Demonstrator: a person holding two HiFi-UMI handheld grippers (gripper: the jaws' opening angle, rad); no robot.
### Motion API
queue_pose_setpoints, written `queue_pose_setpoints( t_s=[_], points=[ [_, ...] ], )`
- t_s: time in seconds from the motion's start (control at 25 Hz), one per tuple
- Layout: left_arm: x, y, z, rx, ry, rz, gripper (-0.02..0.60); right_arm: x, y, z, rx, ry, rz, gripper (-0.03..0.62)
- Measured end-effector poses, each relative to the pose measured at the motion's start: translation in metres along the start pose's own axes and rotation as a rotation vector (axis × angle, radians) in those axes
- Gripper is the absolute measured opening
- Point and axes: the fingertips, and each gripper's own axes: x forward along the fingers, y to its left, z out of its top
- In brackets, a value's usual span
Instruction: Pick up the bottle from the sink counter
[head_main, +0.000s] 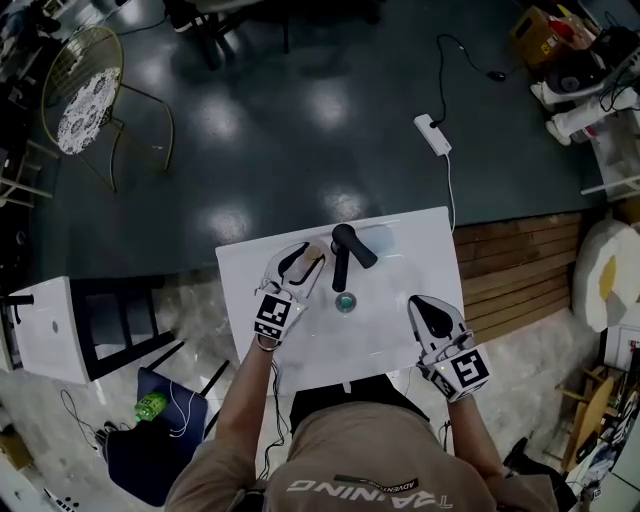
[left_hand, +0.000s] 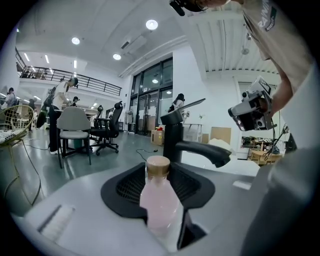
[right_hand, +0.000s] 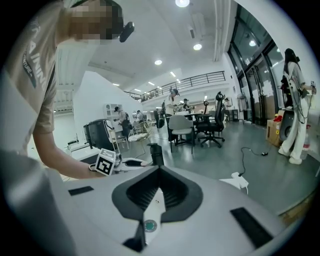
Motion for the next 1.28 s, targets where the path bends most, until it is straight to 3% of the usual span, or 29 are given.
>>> queue_pose_setpoints(
  t_s=[0.52,0.84,1.28],
  points=[
    [-0.002,-0.001,0.008,-0.008,-0.072,0.043,0.147,0.004,-0.003,-0.012,0.014,0.034,0.026,0.011],
    [-0.006,0.000,0.001,-0.005,-0.070,0.059,0.147,0.005,-0.004,-0.023,0.016,0.053,0.035,0.011],
    [-0.004,0.000,0.000,0.006,-0.092,0.042,0.132,0.002,-0.006,-0.037,0.034,0.096,0.031,0.011]
  ],
)
